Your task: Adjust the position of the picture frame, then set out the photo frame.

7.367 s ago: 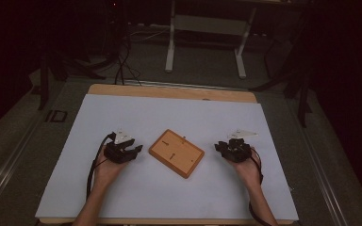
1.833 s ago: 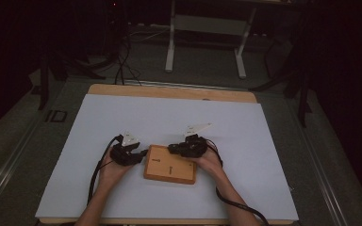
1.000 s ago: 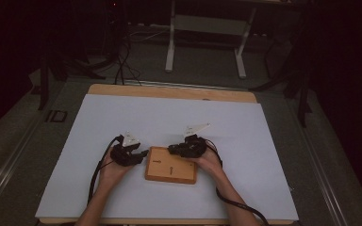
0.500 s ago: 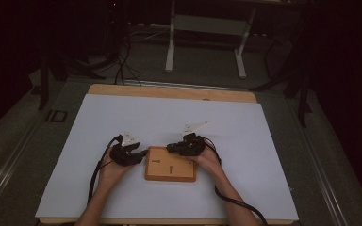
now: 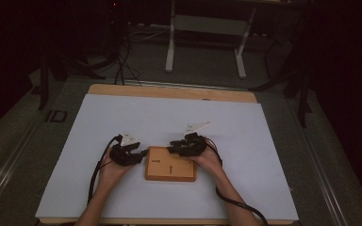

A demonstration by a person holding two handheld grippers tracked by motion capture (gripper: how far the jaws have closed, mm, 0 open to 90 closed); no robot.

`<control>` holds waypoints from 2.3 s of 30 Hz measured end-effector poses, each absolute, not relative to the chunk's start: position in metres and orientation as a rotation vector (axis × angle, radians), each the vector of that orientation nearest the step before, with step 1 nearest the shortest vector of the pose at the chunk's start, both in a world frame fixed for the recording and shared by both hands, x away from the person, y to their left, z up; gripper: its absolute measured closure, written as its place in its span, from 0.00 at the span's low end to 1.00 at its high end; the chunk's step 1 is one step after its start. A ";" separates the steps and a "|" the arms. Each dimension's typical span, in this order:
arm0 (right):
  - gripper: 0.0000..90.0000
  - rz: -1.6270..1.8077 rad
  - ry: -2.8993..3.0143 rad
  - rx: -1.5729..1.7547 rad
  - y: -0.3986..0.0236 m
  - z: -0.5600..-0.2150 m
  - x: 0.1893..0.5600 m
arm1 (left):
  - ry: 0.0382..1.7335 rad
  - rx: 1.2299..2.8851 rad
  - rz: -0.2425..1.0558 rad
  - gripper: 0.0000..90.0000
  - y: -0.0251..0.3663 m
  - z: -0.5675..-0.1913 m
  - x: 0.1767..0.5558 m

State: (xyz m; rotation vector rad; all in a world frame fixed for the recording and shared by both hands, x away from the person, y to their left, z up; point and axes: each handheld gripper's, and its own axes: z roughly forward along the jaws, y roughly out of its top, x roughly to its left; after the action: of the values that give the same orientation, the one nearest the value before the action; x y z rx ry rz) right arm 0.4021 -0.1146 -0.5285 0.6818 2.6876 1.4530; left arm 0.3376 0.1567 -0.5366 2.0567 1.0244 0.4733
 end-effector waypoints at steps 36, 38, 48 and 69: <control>0.56 1.394 2.585 0.666 -0.160 -0.521 0.362 | 0.931 2.029 0.474 0.55 0.167 -0.517 0.311; 0.56 1.392 2.581 0.659 -0.160 -0.520 0.358 | 0.895 2.025 0.475 0.55 0.165 -0.513 0.310; 0.56 1.360 2.574 0.663 -0.176 -0.520 0.344 | 0.842 2.008 0.436 0.56 0.157 -0.507 0.313; 0.56 1.373 2.537 0.735 -0.191 -0.527 0.334 | 0.753 2.034 0.394 0.62 0.117 -0.509 0.333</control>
State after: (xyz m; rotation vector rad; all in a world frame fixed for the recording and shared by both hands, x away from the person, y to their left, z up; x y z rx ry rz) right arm 0.3335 -0.1914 -0.5273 0.7353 2.5369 1.3730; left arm 0.3332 0.1172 -0.5086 2.0344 0.7532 0.3937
